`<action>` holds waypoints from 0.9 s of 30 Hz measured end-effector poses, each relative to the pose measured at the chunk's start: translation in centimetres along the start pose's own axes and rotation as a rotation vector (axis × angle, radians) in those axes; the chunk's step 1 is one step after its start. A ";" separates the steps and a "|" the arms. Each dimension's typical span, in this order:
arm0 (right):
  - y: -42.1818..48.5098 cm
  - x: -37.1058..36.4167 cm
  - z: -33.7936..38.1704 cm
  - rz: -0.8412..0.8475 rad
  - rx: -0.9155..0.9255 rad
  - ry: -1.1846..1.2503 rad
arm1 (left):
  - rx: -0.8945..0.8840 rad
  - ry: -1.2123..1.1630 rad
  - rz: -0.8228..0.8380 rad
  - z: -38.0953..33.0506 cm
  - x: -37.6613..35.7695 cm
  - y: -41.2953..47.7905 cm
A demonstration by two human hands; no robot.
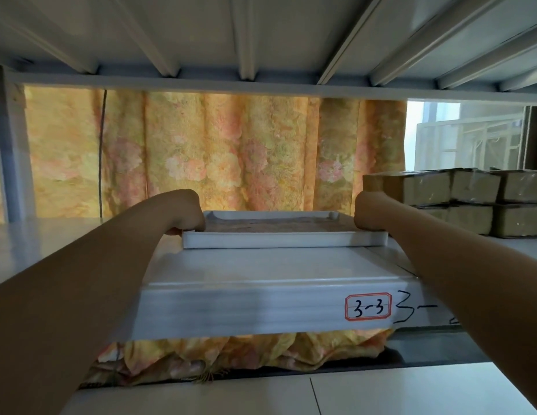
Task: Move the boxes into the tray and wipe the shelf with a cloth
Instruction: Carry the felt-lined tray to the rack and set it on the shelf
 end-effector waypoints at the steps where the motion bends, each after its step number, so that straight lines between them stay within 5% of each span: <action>1: 0.4 -0.1 0.0 -0.007 -0.022 0.036 | -0.004 -0.024 -0.014 0.0 0.0 -0.2; 5: 0.9 -0.2 -0.2 0.011 0.005 -0.019 | -0.021 -0.017 -0.065 -0.3 -0.4 -0.6; 8: 1.1 0.4 -0.4 -0.142 -0.018 0.030 | -0.060 -0.032 -0.168 -0.3 -0.1 0.3; 15: -0.2 3.2 0.7 -0.404 -0.024 -0.005 | -0.507 -0.162 -0.364 -4.3 0.9 -0.5; 22: -1.1 3.3 -0.3 -0.510 -0.035 -0.011 | -0.691 -0.033 -0.329 -11.5 -0.2 -1.1; 27: -1.8 3.9 -4.2 -0.761 -0.108 0.060 | -0.698 -0.331 -0.258 -16.7 -1.7 -1.9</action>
Point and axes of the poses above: each hand's wrist, its own y-axis towards the middle knuckle, its own x-axis out of the back of the hand, z = x × y, the point moved 3 cm from there along y, towards the middle knuckle, and after that the axes turned 15 degrees about -y, right-handed, at the moved point
